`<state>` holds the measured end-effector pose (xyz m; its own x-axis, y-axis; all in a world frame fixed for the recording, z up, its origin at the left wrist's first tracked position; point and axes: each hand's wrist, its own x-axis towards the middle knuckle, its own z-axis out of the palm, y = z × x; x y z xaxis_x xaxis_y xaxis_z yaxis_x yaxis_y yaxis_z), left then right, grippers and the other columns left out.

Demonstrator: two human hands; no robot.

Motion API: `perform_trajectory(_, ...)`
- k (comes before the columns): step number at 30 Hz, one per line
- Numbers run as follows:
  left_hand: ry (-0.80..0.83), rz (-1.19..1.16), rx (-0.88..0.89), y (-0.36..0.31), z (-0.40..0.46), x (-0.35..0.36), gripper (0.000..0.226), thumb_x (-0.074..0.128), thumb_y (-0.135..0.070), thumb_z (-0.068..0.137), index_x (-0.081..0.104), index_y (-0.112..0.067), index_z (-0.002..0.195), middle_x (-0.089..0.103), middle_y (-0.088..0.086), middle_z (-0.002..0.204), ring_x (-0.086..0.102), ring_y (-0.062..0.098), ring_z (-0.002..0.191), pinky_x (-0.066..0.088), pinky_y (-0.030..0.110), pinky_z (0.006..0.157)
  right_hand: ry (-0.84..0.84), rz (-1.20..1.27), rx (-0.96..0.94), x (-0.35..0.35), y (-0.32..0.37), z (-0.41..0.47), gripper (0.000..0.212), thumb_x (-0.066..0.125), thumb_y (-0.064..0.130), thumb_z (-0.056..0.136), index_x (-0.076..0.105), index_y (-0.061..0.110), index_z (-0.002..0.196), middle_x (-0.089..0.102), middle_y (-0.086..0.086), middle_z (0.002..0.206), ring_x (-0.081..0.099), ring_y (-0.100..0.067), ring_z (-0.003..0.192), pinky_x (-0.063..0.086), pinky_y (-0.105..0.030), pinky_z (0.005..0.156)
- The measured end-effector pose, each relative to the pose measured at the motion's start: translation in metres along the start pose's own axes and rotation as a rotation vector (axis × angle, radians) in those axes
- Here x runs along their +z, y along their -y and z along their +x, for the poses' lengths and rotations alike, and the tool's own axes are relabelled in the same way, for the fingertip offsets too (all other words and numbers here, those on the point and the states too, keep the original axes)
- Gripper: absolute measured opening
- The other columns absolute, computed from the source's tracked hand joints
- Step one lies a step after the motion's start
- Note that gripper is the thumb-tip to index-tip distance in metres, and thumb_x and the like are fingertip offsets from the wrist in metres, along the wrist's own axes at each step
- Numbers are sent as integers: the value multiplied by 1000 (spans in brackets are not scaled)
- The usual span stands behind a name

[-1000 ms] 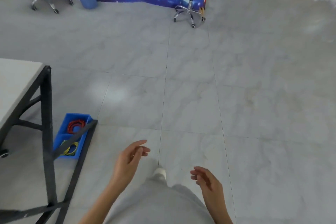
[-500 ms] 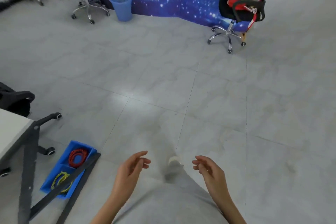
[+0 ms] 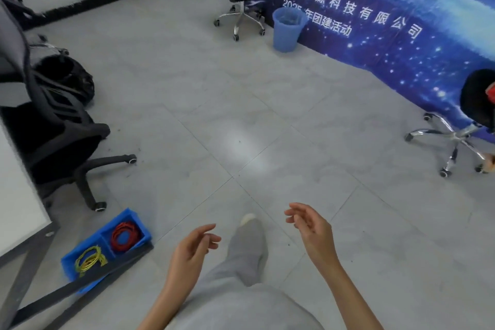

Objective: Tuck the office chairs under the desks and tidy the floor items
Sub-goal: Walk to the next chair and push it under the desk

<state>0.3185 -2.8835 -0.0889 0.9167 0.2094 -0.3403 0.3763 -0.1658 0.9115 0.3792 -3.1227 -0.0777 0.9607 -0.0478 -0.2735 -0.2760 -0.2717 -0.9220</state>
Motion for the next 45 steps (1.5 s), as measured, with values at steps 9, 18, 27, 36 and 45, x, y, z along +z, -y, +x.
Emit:
perform_trajectory(9, -63, -72, 74, -137, 229, 29, 34, 42, -1, 93, 61, -30, 99, 72, -7, 83, 66, 7, 77, 49, 14, 71, 56, -11, 149, -17, 31, 177, 25, 52, -9, 87, 65, 12, 94, 73, 6, 82, 67, -8, 67, 49, -11, 64)
perform_trajectory(18, -304, -144, -6, -177, 392, 22, 34, 43, -2, 93, 61, -29, 101, 71, -8, 87, 66, 9, 78, 51, 18, 73, 359, -163, 14, 35, 118, 427, 31, 51, -3, 89, 63, 25, 90, 72, 6, 80, 67, -5, 74, 52, -16, 71)
perform_trajectory(27, -874, -380, -276, -196, 463, -3, 31, 41, -1, 94, 60, -23, 103, 72, -4, 82, 64, 3, 72, 49, 11, 68, 989, -313, -252, 199, 284, 633, 27, 49, -2, 90, 63, 19, 99, 70, 1, 92, 67, -7, 80, 49, -13, 73)
perform_trajectory(36, -1207, -475, -369, -175, 549, -105, 31, 42, -3, 94, 60, -27, 101, 71, -14, 88, 65, 5, 76, 49, 13, 70, 1244, -389, -219, 385, 321, 695, 30, 46, -5, 90, 64, 19, 95, 70, -6, 91, 67, -7, 75, 50, -14, 69)
perform_trajectory(45, -1381, -299, -235, -208, 613, -312, 27, 45, 0, 92, 61, -17, 108, 71, -5, 81, 65, 4, 79, 47, 8, 72, 1362, -550, -170, 534, 369, 714, 27, 47, -5, 90, 65, 14, 93, 72, -4, 87, 67, -9, 73, 51, -17, 68)
